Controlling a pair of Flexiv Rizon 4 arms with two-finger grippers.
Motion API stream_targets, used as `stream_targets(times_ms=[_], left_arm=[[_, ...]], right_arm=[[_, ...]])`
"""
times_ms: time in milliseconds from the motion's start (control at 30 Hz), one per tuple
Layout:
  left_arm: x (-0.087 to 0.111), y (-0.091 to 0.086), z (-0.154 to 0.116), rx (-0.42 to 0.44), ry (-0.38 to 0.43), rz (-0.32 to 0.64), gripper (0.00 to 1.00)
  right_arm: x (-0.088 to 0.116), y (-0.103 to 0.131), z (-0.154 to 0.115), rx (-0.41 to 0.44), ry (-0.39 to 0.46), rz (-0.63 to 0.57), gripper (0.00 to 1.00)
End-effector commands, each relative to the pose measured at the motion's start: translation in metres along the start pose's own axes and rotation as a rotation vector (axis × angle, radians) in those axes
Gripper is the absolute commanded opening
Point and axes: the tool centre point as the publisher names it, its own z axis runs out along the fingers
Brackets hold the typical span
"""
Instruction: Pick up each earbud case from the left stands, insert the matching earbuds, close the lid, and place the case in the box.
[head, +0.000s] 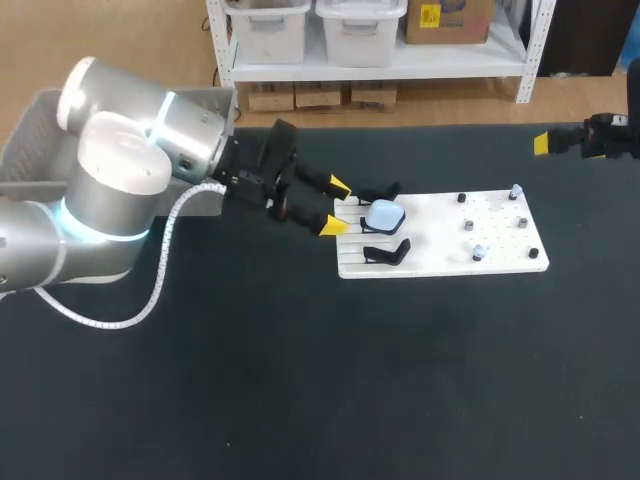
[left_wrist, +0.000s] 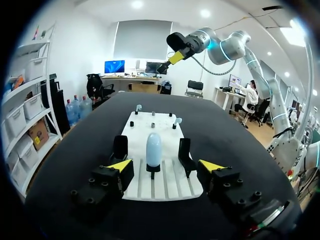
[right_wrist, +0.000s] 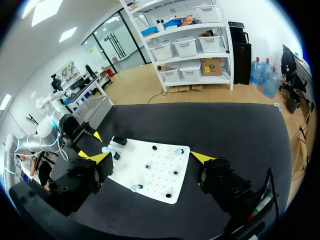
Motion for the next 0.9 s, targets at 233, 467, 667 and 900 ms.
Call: stream_targets(times_ms=[233, 467, 667, 900], left_arm=[[0.003, 0.005, 0.016, -0.02, 0.003, -0.004, 0.77], [0.004, 0.008, 0.023, -0.022, -0.009, -0.009, 0.47], [0.005, 0.008, 0.031, -0.018, -0.011, -0.012, 0.47], [0.005, 0.012, 0.037, -0.015, -0.009, -0.015, 0.51]], right_arm=[[0.0, 0.0, 0.0, 0.001, 0.0, 0.0, 1.0], [0.0, 0.0, 0.0, 0.001, 0.0, 0.0, 1.0], [0.0, 0.0, 0.0, 0.001, 0.0, 0.0, 1.0], [0.0, 0.0, 0.0, 0.001, 0.0, 0.0, 1.0]])
